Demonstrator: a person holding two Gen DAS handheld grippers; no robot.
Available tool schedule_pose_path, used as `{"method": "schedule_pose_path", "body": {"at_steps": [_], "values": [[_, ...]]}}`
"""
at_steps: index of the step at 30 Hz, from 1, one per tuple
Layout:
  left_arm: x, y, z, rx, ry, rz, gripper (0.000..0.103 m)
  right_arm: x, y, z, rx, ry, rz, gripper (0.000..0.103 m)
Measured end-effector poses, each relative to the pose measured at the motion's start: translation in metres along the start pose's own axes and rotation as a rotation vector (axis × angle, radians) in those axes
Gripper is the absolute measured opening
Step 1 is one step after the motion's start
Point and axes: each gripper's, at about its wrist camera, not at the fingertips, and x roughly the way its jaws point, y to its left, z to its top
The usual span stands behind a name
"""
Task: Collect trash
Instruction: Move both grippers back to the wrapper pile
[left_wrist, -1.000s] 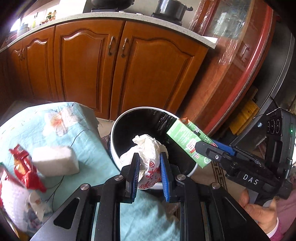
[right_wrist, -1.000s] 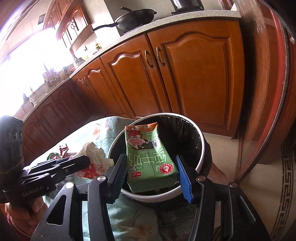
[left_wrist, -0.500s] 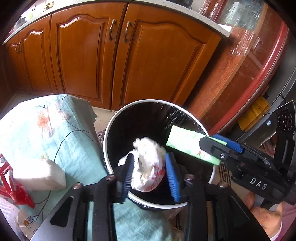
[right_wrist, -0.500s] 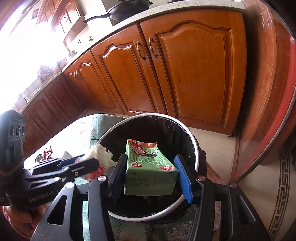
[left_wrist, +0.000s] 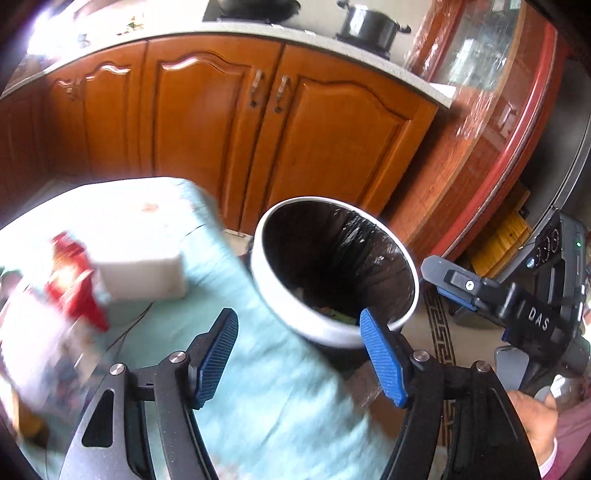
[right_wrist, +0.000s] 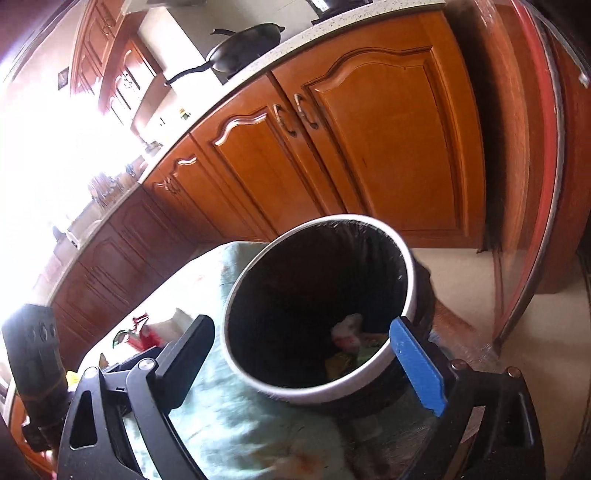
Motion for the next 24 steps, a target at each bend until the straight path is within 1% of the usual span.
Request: {"method": "schedule_pose_path", "body": {"at_steps": [2,6,12,18,24], "values": [[-0.016,0.008,-0.018,-0.009,-0.016,0.01,0.07,-0.002,0.008,-0.012,0.001,0.006,0.017,0.097],[-0.047,0.021,-0.048,-0.02,-0.049,0.053,0.07,-0.002,0.029,-0.035,-0.01,0.035,0.052,0.097],[-0.093,0.039,-0.083,-0.053,-0.089,0.106,0.07,0.001,0.056,-0.068,-0.029,0.087,0.091,0.097],[-0.129,0.071,-0.104,-0.142,-0.111,0.152,0.07,0.004,0.086,-0.085,-0.087,0.113,0.112,0.097],[-0.168,0.096,-0.12,-0.216,-0.149,0.203,0.07,0.017,0.123,-0.096,-0.146,0.15,0.17,0.097]]}}
